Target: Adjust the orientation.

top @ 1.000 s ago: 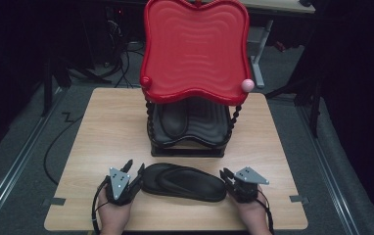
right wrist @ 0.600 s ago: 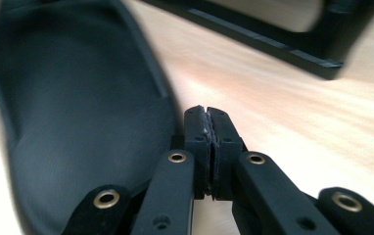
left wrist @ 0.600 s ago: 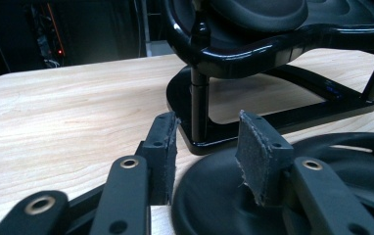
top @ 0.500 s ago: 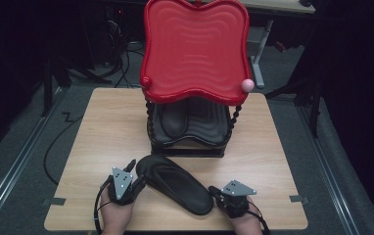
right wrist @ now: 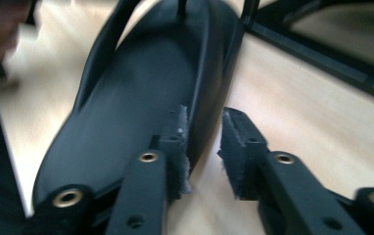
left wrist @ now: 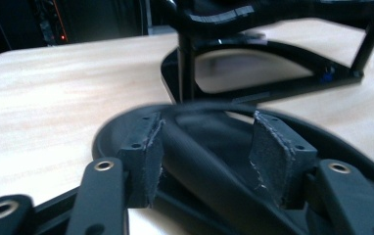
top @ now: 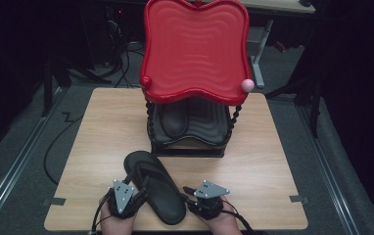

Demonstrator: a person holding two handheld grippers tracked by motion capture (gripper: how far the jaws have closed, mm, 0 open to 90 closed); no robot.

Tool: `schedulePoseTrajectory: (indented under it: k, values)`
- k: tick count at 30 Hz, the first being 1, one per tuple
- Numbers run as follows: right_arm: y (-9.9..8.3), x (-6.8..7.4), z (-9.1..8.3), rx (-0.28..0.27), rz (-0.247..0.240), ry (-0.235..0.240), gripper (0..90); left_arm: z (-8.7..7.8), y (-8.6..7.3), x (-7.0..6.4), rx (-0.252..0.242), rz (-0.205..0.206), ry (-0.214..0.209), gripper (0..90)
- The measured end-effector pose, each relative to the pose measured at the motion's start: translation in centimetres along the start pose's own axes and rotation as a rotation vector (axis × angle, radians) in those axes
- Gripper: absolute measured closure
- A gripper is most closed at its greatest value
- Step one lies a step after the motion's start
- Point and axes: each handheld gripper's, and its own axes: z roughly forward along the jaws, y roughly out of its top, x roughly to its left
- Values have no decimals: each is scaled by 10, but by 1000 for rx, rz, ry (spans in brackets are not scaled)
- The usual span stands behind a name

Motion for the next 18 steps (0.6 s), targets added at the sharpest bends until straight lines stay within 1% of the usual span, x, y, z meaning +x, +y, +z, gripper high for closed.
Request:
schedulePoseTrajectory:
  k: [2,3,4,5,6,7,8,9,10,11,12,13,14,15,16,17,18]
  values:
    - [10,-1,6,-31,-1,-9,624,-2,-4,-7,5,35,5,429]
    - [18,-2,16,-47,-4,-24,592,-6,-7,-14,39,1,14,397]
    - [18,-2,16,-47,-4,-24,592,-6,-7,-14,39,1,14,387]
    - [25,-2,27,-46,-1,-11,592,-6,-8,-15,30,24,9,381]
    - [27,-2,34,-46,-3,-8,593,-5,-11,-17,59,23,3,374]
    - [27,-2,34,-46,-3,-8,593,-5,-11,-17,59,23,3,367]
    - [31,0,47,-32,-12,-8,596,-4,-14,-17,72,8,0,360]
    - [31,0,47,-32,-12,-8,596,-4,-14,-17,72,8,0,360]
    - [32,1,51,-21,-11,-11,612,-4,-14,-15,75,-7,-6,360]
    - [33,2,58,-15,-18,-16,624,-4,-14,-14,78,-13,-10,359]
    - [34,3,64,1,-25,-35,706,-4,-14,-14,80,-17,-11,375]
    - [33,3,65,3,-26,-47,734,-4,-14,-13,87,-33,-29,393]
    - [33,3,65,3,-26,-47,734,-4,-14,-13,87,-33,-29,412]
    - [34,2,64,4,-26,-41,748,-4,-14,-12,100,-60,-47,412]
    - [33,2,61,10,-24,-40,763,-4,-13,-12,104,-62,-53,456]
    - [32,3,58,10,-24,-45,764,-5,-12,-12,104,-56,-69,473]
    - [31,4,56,13,-20,-46,763,-5,-12,-12,104,-56,-69,490]
